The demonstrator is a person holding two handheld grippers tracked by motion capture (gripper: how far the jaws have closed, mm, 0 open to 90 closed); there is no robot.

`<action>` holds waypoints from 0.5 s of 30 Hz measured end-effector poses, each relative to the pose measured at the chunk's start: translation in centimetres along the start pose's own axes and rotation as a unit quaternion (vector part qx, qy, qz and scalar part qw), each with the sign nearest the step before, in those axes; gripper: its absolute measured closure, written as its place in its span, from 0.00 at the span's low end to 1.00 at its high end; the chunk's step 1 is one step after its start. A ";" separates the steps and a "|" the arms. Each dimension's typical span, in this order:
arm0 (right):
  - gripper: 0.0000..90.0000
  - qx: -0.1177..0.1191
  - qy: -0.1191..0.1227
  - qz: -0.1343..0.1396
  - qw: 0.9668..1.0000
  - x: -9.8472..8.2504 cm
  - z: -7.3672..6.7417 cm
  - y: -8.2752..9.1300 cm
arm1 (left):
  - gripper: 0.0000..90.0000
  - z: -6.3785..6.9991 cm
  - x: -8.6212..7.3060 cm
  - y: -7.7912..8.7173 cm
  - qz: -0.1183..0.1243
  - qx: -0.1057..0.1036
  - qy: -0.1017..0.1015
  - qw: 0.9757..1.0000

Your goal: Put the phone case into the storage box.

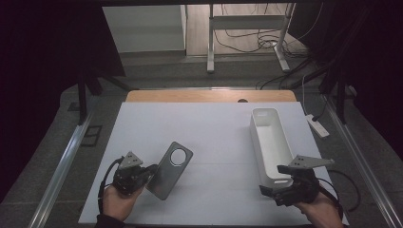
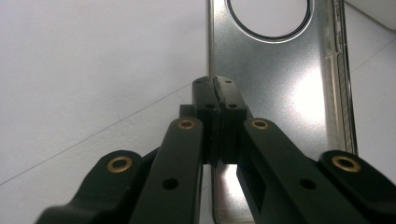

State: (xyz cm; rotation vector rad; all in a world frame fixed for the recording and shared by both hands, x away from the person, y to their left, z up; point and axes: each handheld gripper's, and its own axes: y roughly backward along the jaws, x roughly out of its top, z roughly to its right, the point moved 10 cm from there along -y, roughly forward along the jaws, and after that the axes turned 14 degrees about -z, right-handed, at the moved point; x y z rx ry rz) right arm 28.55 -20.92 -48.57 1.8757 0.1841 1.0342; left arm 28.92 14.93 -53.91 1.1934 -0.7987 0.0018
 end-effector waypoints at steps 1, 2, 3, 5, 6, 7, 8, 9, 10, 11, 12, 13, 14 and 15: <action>0.00 0.000 -0.001 -0.001 1.000 0.1 0.0 -0.1 | 0.99 0.0 0.0 0.0 -0.001 0.000 0.000 1.000; 0.00 0.002 -0.001 0.001 1.000 0.2 -0.1 -0.2 | 0.99 0.1 0.1 0.0 -0.001 -0.001 0.000 1.000; 0.00 0.005 0.001 0.000 1.000 0.4 -0.1 -0.3 | 0.99 0.1 0.2 0.0 0.000 0.000 -0.001 1.000; 0.00 0.009 0.000 0.000 1.000 0.6 -0.2 -0.6 | 0.99 0.3 0.3 0.0 -0.001 -0.002 -0.002 1.000; 0.00 0.009 0.002 0.000 1.000 0.7 -0.2 -0.7 | 0.99 0.4 0.4 -0.1 0.000 -0.002 -0.004 1.000; 0.00 0.009 0.004 0.000 1.000 0.9 -0.2 -0.8 | 0.99 0.4 0.4 -0.1 0.000 -0.002 -0.004 1.000; 0.00 0.011 0.003 -0.001 1.000 0.9 -0.3 -0.9 | 0.99 0.4 0.5 -0.1 -0.001 -0.003 -0.005 1.000; 0.00 0.012 0.006 0.001 1.000 1.1 -0.3 -1.0 | 0.99 0.4 0.5 -0.1 -0.001 -0.003 -0.005 1.000; 0.00 0.012 0.006 0.001 1.000 1.1 -0.3 -1.0 | 0.99 0.5 0.6 -0.1 -0.001 -0.003 -0.006 1.000; 0.00 0.015 0.008 0.001 1.000 1.2 -0.4 -1.2 | 0.99 0.5 0.7 -0.1 -0.001 -0.003 -0.006 1.000; 0.00 0.019 0.012 -0.001 1.000 1.5 -0.6 -1.4 | 0.99 0.6 0.7 -0.1 0.000 -0.003 -0.007 1.000; 0.00 0.019 0.016 -0.002 1.000 1.6 -0.6 -1.5 | 0.99 0.6 0.8 -0.1 0.000 -0.005 -0.007 1.000; 0.00 0.020 0.017 -0.003 1.000 1.7 -0.7 -1.6 | 0.99 0.7 0.9 -0.1 0.001 -0.005 -0.007 1.000; 0.00 0.020 0.017 -0.003 1.000 1.7 -0.7 -1.6 | 0.99 0.7 0.9 -0.1 0.001 -0.005 -0.008 1.000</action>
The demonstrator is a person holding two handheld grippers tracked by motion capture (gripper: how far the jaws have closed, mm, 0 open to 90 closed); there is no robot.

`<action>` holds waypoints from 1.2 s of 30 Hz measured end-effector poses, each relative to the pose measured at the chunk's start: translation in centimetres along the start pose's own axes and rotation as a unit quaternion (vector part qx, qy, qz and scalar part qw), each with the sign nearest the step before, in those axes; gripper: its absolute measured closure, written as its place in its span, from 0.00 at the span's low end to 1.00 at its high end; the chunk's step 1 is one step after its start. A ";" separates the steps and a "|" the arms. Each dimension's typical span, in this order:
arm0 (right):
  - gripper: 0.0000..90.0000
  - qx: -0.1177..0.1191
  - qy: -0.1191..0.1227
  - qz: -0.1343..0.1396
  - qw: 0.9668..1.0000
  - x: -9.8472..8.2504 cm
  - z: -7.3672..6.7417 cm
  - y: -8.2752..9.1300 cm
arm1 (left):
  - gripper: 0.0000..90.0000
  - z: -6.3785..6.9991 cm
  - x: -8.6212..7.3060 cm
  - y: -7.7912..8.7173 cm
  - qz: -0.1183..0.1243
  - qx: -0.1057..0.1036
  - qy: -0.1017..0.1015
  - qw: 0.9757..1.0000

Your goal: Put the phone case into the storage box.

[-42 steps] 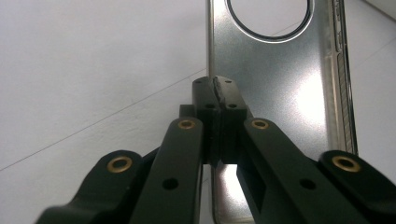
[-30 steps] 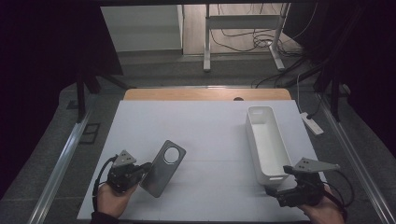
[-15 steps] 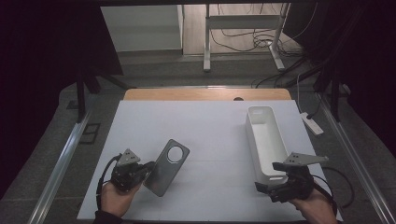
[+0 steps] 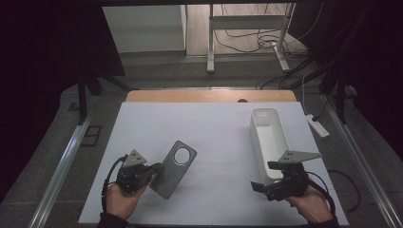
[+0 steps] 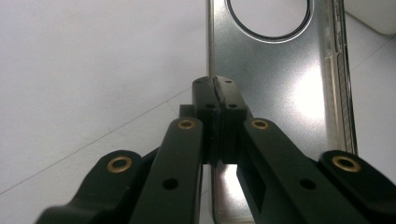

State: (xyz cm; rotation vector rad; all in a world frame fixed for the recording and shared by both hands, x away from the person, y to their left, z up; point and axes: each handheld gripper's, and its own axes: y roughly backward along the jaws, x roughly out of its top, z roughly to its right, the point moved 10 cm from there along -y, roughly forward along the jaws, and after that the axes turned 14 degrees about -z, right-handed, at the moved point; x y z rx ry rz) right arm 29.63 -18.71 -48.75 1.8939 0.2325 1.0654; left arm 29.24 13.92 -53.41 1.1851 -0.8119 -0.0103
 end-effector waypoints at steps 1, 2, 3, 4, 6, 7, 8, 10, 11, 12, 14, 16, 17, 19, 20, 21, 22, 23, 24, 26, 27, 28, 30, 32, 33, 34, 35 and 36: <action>0.00 0.001 0.001 -0.001 1.000 0.2 0.0 -0.1 | 0.99 0.0 0.1 0.0 0.000 -0.001 0.000 1.000; 0.00 0.004 0.000 0.000 1.000 0.4 0.0 -0.2 | 0.99 0.1 0.1 0.0 0.001 -0.002 0.000 1.000; 0.00 0.004 0.000 0.000 1.000 0.4 0.0 -0.2 | 0.99 0.1 0.1 0.0 0.001 -0.002 0.000 1.000; 0.00 0.008 0.000 0.000 1.000 0.7 0.1 -0.4 | 0.99 0.2 0.3 0.1 0.003 -0.004 0.001 1.000; 0.00 0.015 -0.002 0.002 1.000 1.0 0.0 -0.5 | 0.99 0.2 0.5 0.2 0.005 -0.005 -0.001 1.000; 0.00 0.015 -0.002 0.002 1.000 1.0 0.0 -0.5 | 0.99 0.2 0.5 0.2 0.005 -0.005 -0.001 1.000; 0.00 0.022 -0.004 0.004 1.000 1.2 -0.1 -0.7 | 0.99 0.3 0.6 0.2 0.007 -0.005 0.001 1.000; 0.00 0.031 -0.006 0.006 0.999 1.6 -0.4 -1.0 | 0.99 0.3 0.7 0.2 0.007 -0.006 0.000 1.000; 0.00 0.032 -0.007 0.005 0.999 1.7 -0.4 -1.1 | 0.99 0.4 0.7 0.1 0.007 -0.006 -0.001 1.000; 0.00 0.032 -0.007 0.003 0.999 1.7 -0.5 -1.3 | 0.99 0.4 0.8 0.1 0.006 -0.006 -0.001 1.000; 0.00 0.033 -0.007 0.001 0.999 1.9 -0.6 -1.7 | 0.99 0.4 0.8 0.1 0.006 -0.005 -0.001 1.000; 0.00 0.036 -0.006 -0.002 0.999 2.0 -0.8 -2.0 | 0.99 0.5 0.9 0.1 0.007 -0.006 -0.003 1.000; 0.00 0.036 -0.005 -0.004 0.999 2.1 -0.9 -2.2 | 0.99 0.5 1.0 0.1 0.007 -0.005 -0.002 1.000; 0.00 0.039 -0.005 -0.006 0.999 2.4 -1.1 -2.5 | 0.99 0.6 1.1 0.1 0.008 -0.006 -0.001 1.000; 0.00 0.044 -0.004 -0.007 0.999 2.5 -1.3 -2.7 | 0.99 0.6 1.2 0.0 0.009 -0.006 -0.002 1.000; 0.00 0.049 -0.004 -0.009 0.999 2.7 -1.5 -3.0 | 0.99 0.7 1.3 0.0 0.009 -0.006 -0.001 1.000; 0.00 0.051 -0.004 -0.012 0.999 2.8 -1.6 -3.2 | 0.99 0.7 1.3 0.0 0.009 -0.006 -0.001 1.000; 0.00 0.055 -0.004 -0.015 0.998 2.9 -1.8 -3.5 | 0.99 0.8 1.5 -0.1 0.009 -0.007 -0.003 1.000; 0.00 0.058 -0.004 -0.015 0.998 3.0 -1.9 -3.7 | 0.99 0.9 1.5 -0.2 0.008 -0.006 -0.004 1.000; 0.00 0.063 -0.005 -0.015 0.998 3.2 -2.1 -3.9 | 0.99 0.9 1.6 -0.2 0.007 -0.006 -0.005 1.000; 0.00 0.066 -0.006 -0.017 0.998 3.3 -2.2 -4.1 | 0.99 1.0 1.6 -0.3 0.006 -0.005 -0.006 1.000; 0.00 0.070 -0.006 -0.016 0.997 3.4 -2.3 -4.3 | 0.99 1.0 1.7 -0.4 0.006 -0.005 -0.007 1.000; 0.00 0.076 -0.007 -0.017 0.997 3.7 -2.5 -4.6 | 0.99 1.2 1.8 -0.5 0.006 -0.005 -0.007 1.000; 0.00 0.082 -0.009 -0.017 0.996 3.9 -2.7 -4.9 | 0.99 1.3 1.9 -0.5 0.007 -0.006 -0.007 1.000; 0.00 0.084 -0.010 -0.016 0.996 4.0 -2.8 -5.0 | 0.99 1.4 2.0 -0.6 0.007 -0.006 -0.008 1.000; 0.00 0.087 -0.009 -0.017 0.996 4.1 -3.0 -5.3 | 0.99 1.5 2.0 -0.7 0.007 -0.007 -0.009 1.000; 0.00 0.089 -0.009 -0.016 0.996 4.2 -3.1 -5.4 | 0.99 1.6 2.1 -0.7 0.007 -0.008 -0.009 1.000; 0.00 0.091 -0.010 -0.016 0.996 4.3 -3.2 -5.5 | 0.99 1.7 2.2 -0.8 0.007 -0.008 -0.010 1.000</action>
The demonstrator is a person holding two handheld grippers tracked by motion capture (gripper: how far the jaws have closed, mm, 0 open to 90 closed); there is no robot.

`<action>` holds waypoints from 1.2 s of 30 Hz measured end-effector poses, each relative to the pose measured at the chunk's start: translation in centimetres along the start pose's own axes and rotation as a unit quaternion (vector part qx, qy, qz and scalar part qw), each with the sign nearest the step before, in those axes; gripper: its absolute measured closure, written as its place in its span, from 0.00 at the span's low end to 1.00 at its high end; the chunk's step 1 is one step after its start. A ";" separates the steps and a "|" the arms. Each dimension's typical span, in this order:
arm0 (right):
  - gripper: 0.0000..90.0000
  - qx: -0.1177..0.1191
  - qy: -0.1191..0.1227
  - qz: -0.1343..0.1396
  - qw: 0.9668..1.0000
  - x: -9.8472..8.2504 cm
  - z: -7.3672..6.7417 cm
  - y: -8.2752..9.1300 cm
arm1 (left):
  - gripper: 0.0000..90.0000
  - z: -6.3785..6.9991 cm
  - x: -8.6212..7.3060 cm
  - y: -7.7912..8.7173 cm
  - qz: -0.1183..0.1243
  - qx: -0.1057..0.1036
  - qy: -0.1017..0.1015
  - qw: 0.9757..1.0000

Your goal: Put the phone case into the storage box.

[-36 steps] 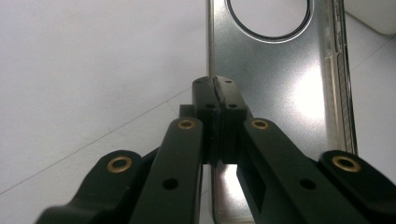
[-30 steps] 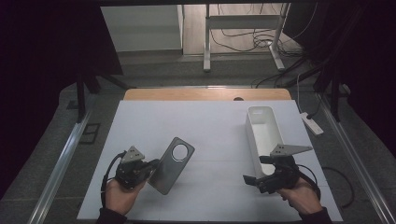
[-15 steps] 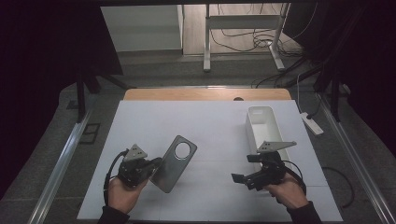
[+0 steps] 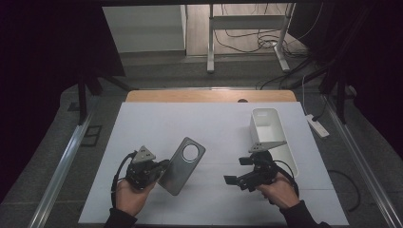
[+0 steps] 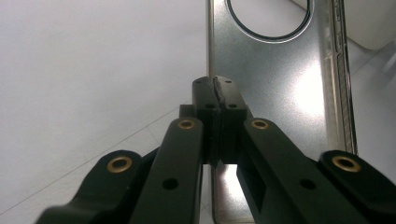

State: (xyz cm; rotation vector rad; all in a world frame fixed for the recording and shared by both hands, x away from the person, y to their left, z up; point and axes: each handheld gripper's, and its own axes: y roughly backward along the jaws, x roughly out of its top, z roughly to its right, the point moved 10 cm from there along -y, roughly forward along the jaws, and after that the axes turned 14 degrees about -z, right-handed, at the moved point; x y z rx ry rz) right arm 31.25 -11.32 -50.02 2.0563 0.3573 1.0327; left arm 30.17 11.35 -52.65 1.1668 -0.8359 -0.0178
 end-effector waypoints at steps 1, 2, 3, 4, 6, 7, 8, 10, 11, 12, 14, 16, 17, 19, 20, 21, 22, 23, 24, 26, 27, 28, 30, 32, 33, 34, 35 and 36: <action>0.00 0.003 0.000 -0.001 1.000 0.1 -0.1 -0.1 | 0.99 0.1 0.1 -0.1 0.001 0.001 0.000 1.000; 0.00 0.003 -0.001 -0.001 1.000 0.1 -0.1 -0.2 | 0.99 0.1 0.1 -0.1 0.000 0.001 -0.001 1.000; 0.00 0.005 -0.001 -0.001 1.000 0.2 -0.2 -0.4 | 0.99 0.2 0.2 -0.2 0.000 0.000 -0.002 1.000; 0.00 0.005 -0.001 -0.001 1.000 0.3 -0.2 -0.5 | 0.99 0.3 0.2 -0.3 0.000 0.000 -0.004 1.000; 0.00 0.007 -0.002 0.000 1.000 0.5 -0.3 -0.8 | 0.99 0.5 0.3 -0.4 0.000 0.000 -0.004 1.000; 0.00 0.009 -0.004 0.000 1.000 0.5 -0.4 -0.9 | 0.99 0.6 0.4 -0.4 0.001 0.000 -0.004 1.000; 0.00 0.010 -0.002 0.000 1.000 0.6 -0.4 -1.0 | 0.99 0.7 0.4 -0.5 0.001 0.000 -0.007 1.000; 0.00 0.014 -0.002 0.001 1.000 0.8 -0.6 -1.3 | 0.99 0.9 0.5 -0.6 0.002 0.000 -0.008 1.000; 0.00 0.015 -0.002 0.001 1.000 0.9 -0.7 -1.4 | 0.99 1.0 0.6 -0.6 0.003 0.001 -0.011 1.000; 0.00 0.017 -0.002 0.000 1.000 0.9 -0.8 -1.6 | 0.99 1.1 0.7 -0.6 0.004 0.001 -0.012 1.000; 0.00 0.020 -0.005 -0.002 1.000 1.0 -0.9 -1.8 | 0.99 1.3 0.7 -0.7 0.004 0.001 -0.014 1.000; 0.00 0.022 -0.005 -0.002 1.000 1.1 -1.0 -2.0 | 0.99 1.4 0.8 -0.8 0.004 0.001 -0.014 1.000; 0.00 0.025 -0.007 -0.002 1.000 1.1 -1.1 -2.1 | 0.99 1.6 0.8 -0.9 0.004 0.000 -0.016 1.000; 0.00 0.028 -0.008 -0.006 1.000 1.1 -1.3 -2.5 | 0.99 1.7 0.8 -1.0 0.004 -0.001 -0.017 1.000; 0.00 0.028 -0.007 -0.008 1.000 1.2 -1.3 -2.6 | 0.99 1.8 0.8 -1.0 0.004 0.000 -0.018 1.000; 0.00 0.030 -0.009 -0.008 0.999 1.2 -1.4 -2.8 | 0.99 1.8 0.9 -1.1 0.005 0.000 -0.018 1.000; 0.00 0.032 -0.009 -0.009 0.999 1.2 -1.5 -2.9 | 0.99 1.9 0.9 -1.1 0.005 -0.002 -0.017 1.000; 0.00 0.034 -0.009 -0.009 0.999 1.3 -1.6 -3.0 | 0.99 2.0 0.9 -1.2 0.004 -0.001 -0.018 1.000; 0.00 0.034 -0.009 -0.010 0.999 1.3 -1.6 -3.1 | 0.99 2.0 0.9 -1.2 0.004 0.000 -0.019 1.000; 0.00 0.038 -0.010 -0.009 0.999 1.4 -1.8 -3.4 | 0.99 2.1 0.8 -1.4 0.003 0.001 -0.019 1.000; 0.00 0.038 -0.011 -0.011 0.999 1.4 -1.8 -3.5 | 0.99 2.2 0.8 -1.4 0.002 0.000 -0.018 1.000; 0.00 0.038 -0.011 -0.011 0.999 1.5 -1.8 -3.6 | 0.99 2.2 0.8 -1.4 0.003 0.000 -0.018 1.000; 0.00 0.040 -0.014 -0.011 0.999 1.5 -1.9 -3.8 | 0.99 2.3 0.9 -1.5 0.003 0.001 -0.017 1.000; 0.00 0.041 -0.016 -0.014 0.999 1.6 -2.0 -4.1 | 0.99 2.5 0.9 -1.5 0.004 -0.001 -0.017 1.000; 0.00 0.040 -0.016 -0.015 0.999 1.6 -2.0 -4.1 | 0.99 2.5 0.9 -1.5 0.003 -0.001 -0.018 1.000; 0.00 0.041 -0.017 -0.015 0.999 1.7 -2.0 -4.2 | 0.99 2.6 0.9 -1.6 0.004 0.000 -0.018 1.000; 0.00 0.043 -0.017 -0.015 0.999 1.8 -2.1 -4.4 | 0.99 2.6 0.9 -1.6 0.004 -0.001 -0.018 1.000; 0.00 0.044 -0.018 -0.016 0.999 1.8 -2.2 -4.5 | 0.99 2.7 0.9 -1.6 0.004 -0.003 -0.017 1.000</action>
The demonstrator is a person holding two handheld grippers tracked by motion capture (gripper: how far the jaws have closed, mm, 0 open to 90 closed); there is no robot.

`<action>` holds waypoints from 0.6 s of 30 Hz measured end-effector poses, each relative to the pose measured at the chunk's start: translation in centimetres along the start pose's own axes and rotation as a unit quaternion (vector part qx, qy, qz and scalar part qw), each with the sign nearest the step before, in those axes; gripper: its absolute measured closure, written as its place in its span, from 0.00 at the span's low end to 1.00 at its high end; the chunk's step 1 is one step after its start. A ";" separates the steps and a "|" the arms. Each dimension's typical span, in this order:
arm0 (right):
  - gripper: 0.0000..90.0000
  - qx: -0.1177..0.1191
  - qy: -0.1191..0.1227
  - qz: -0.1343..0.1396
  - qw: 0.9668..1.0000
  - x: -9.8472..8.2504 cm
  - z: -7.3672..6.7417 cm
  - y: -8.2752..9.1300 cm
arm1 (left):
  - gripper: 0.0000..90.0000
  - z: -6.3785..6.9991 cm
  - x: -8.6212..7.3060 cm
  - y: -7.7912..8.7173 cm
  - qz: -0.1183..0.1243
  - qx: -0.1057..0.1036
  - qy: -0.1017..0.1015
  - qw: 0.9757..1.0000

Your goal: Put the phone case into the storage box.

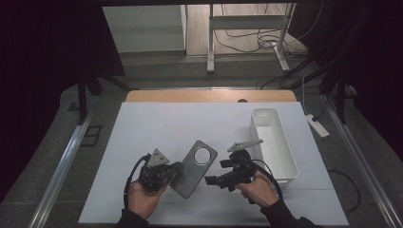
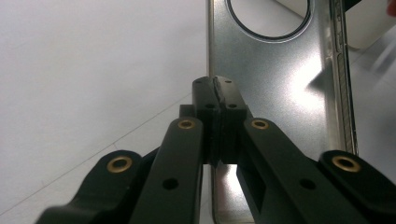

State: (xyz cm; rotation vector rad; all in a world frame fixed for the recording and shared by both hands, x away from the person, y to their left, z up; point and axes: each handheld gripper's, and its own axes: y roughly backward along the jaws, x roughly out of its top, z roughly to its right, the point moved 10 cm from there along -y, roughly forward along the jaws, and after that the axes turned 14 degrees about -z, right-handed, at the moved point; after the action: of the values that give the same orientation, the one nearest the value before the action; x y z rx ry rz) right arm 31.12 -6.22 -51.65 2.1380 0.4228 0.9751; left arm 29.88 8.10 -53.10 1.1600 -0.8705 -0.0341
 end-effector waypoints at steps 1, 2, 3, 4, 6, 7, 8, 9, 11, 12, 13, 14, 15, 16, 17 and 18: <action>0.00 0.000 0.001 -0.001 1.000 0.0 0.0 -0.1 | 0.99 0.1 0.0 -0.1 0.000 0.000 -0.001 1.000; 0.00 0.001 0.003 -0.003 1.000 0.1 -0.1 -0.3 | 0.99 0.1 0.0 -0.1 -0.001 0.001 -0.001 1.000; 0.00 0.001 0.002 -0.005 1.000 0.1 -0.2 -0.4 | 0.99 0.1 0.0 -0.2 -0.001 0.000 -0.001 1.000; 0.00 0.004 0.001 -0.005 1.000 0.2 -0.3 -0.6 | 0.99 0.2 0.0 -0.2 -0.001 -0.001 -0.001 1.000; 0.00 0.003 0.002 -0.007 1.000 0.2 -0.3 -0.7 | 0.99 0.2 0.1 -0.2 -0.001 -0.002 -0.001 1.000; 0.00 0.006 0.002 -0.006 1.000 0.3 -0.3 -0.9 | 0.99 0.3 0.1 -0.3 -0.001 -0.003 -0.001 1.000; 0.00 0.007 0.000 -0.008 1.000 0.4 -0.4 -1.0 | 0.99 0.3 0.1 -0.3 0.000 -0.004 -0.001 1.000; 0.00 0.008 -0.001 -0.010 1.000 0.4 -0.4 -1.2 | 0.99 0.4 0.1 -0.3 0.000 -0.004 -0.001 1.000; 0.00 0.010 -0.003 -0.011 1.000 0.6 -0.6 -1.5 | 0.99 0.4 0.1 -0.2 0.002 -0.006 0.000 1.000; 0.00 0.011 -0.005 -0.013 1.000 0.6 -0.6 -1.5 | 0.99 0.5 0.2 -0.2 0.003 -0.006 0.000 1.000; 0.00 0.013 -0.006 -0.012 1.000 0.8 -0.7 -1.7 | 0.99 0.5 0.2 -0.2 0.003 -0.007 0.001 1.000; 0.00 0.014 -0.005 -0.012 1.000 0.8 -0.7 -1.8 | 0.99 0.5 0.2 -0.2 0.003 -0.007 0.001 1.000; 0.00 0.015 -0.005 -0.013 1.000 0.9 -0.8 -1.9 | 0.99 0.6 0.2 -0.1 0.003 -0.007 0.000 1.000; 0.00 0.016 -0.005 -0.015 1.000 1.0 -0.9 -2.0 | 0.99 0.6 0.2 -0.1 0.004 -0.007 0.000 1.000; 0.00 0.017 -0.006 -0.014 1.000 1.1 -1.0 -2.1 | 0.99 0.6 0.2 -0.1 0.004 -0.008 0.000 1.000; 0.00 0.017 -0.006 -0.015 1.000 1.2 -1.0 -2.3 | 0.99 0.6 0.3 -0.1 0.004 -0.009 0.000 1.000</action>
State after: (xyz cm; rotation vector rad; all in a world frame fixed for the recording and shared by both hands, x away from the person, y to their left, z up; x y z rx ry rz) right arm 31.16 -3.53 -52.27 2.1611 0.4679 0.9452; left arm 29.71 7.43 -52.97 1.1405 -0.8729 -0.0347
